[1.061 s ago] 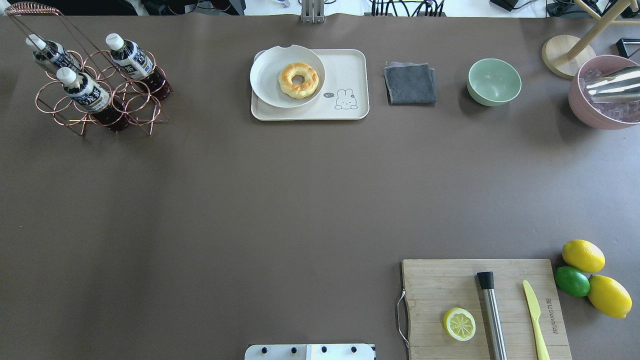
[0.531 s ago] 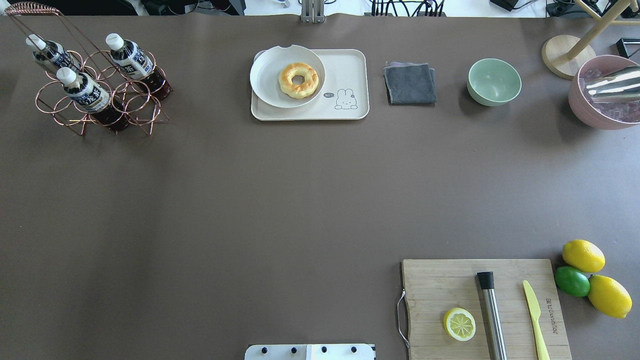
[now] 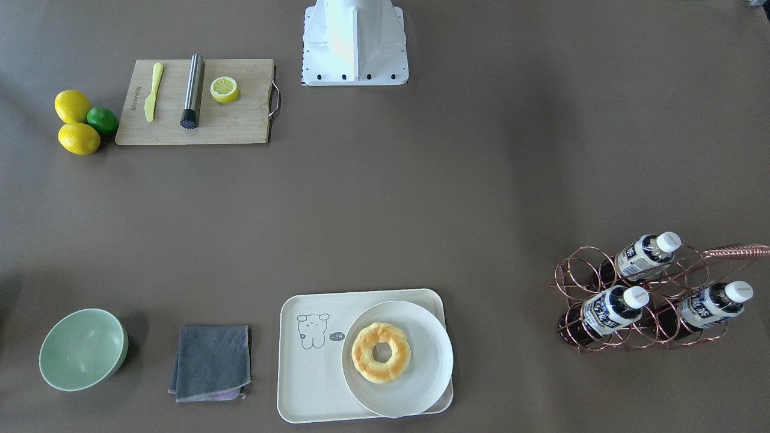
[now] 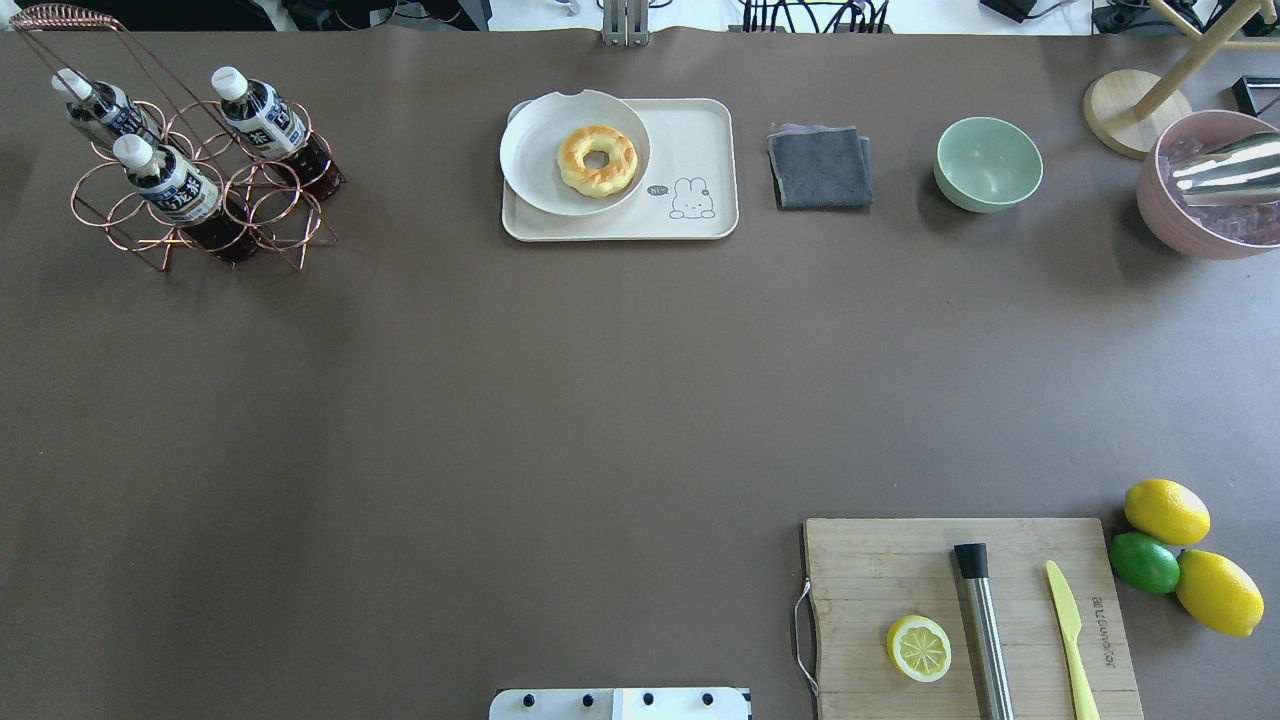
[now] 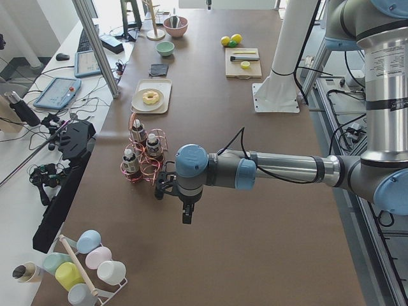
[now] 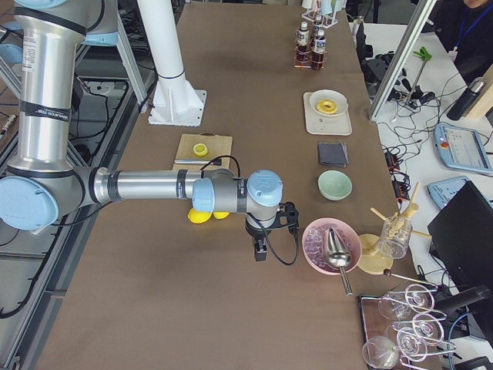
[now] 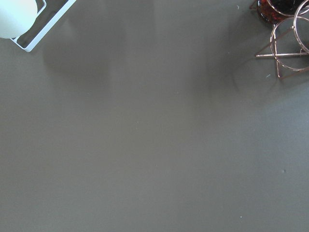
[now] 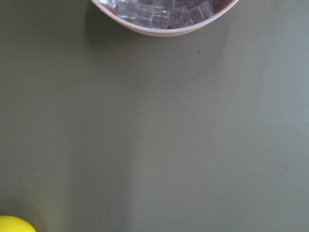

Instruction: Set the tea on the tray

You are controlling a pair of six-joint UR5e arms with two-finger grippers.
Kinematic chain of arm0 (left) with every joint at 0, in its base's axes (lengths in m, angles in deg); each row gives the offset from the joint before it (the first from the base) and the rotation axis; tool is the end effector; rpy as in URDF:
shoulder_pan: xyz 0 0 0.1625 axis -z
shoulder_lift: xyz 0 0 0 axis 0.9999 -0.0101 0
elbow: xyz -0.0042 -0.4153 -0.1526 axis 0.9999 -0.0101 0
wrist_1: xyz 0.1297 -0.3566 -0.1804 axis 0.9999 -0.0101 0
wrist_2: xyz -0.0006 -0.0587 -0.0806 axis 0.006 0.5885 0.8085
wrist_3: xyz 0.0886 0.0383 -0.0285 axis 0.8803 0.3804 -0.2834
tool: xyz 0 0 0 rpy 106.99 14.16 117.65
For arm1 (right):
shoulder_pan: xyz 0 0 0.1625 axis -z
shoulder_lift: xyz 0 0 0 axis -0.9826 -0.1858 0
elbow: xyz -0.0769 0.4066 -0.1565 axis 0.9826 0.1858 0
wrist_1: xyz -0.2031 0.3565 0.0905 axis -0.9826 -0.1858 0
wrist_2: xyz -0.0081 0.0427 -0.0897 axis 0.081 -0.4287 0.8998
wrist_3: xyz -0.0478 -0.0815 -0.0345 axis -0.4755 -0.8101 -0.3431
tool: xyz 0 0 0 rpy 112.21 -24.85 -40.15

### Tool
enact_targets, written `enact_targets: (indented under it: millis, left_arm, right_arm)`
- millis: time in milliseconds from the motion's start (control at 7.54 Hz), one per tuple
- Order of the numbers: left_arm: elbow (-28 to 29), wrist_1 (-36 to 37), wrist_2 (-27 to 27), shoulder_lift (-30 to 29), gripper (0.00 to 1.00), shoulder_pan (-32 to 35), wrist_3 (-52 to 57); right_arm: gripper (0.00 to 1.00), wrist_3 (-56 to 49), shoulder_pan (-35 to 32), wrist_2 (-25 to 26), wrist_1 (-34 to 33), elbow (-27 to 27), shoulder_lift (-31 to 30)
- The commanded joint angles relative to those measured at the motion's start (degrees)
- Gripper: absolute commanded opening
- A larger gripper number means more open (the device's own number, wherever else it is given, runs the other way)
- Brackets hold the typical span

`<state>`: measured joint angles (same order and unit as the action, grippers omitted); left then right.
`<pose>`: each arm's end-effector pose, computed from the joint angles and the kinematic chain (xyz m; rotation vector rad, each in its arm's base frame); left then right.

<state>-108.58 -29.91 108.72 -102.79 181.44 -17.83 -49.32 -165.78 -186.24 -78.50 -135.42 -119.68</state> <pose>-0.0748 -0.4456 0.6251 0.1344 0.8258 0.0188 0.0365 -0.4335 0.6508 0.0399 -0.7750 -0.1682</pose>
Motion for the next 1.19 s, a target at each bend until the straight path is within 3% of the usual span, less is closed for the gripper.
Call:
enact_targets:
  millis: [0,531,929,1061]
  left_arm:
    - [2.59,-6.13,0.13,-3.86,0.99,0.0,0.25]
    - [2.16,-22.92,0.05,-4.92,0.99,-0.79,-0.8]
    - [1.72,-22.77,-0.22,-12.11,0.99,-6.84,-5.45]
    - [0.16,-23.47,-0.74,-13.61,0.99,-8.68,-11.64]
  right_arm:
    - [1.0,0.0,0.0,0.0,0.0,0.06,0.0]
    - [1.0,0.35,0.0,0.09,0.17,-0.29,0.61]
    - [1.0,0.88,-0.09,-2.29,6.75,-0.99,0.61]
    - [1.0,1.4,-0.09,-2.28,8.68,-1.08,0.7]
